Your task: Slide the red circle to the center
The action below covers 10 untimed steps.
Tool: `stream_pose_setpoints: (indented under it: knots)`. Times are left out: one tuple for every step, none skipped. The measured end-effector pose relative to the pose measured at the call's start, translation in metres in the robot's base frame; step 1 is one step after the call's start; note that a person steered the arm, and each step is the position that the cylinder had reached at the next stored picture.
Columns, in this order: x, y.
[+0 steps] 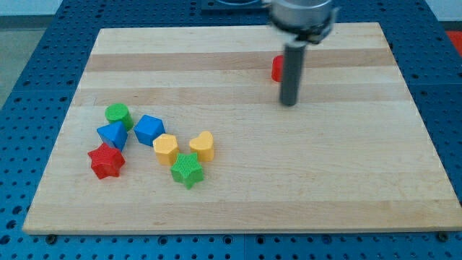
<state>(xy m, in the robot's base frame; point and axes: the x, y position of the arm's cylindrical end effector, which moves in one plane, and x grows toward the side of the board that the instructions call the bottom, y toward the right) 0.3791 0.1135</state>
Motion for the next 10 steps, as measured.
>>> stream_pose_setpoints:
  knots:
    - [-0.093,0.052]
    - [-0.15,0.043]
    - [-0.166,0.013]
    - [-0.133,0.004]
    - [-0.105,-0.011]
    - [-0.095,-0.024]
    - [-0.073,-0.027]
    - [-0.053,-0.038]
    - [-0.035,-0.058]
    - [-0.015,-0.079]
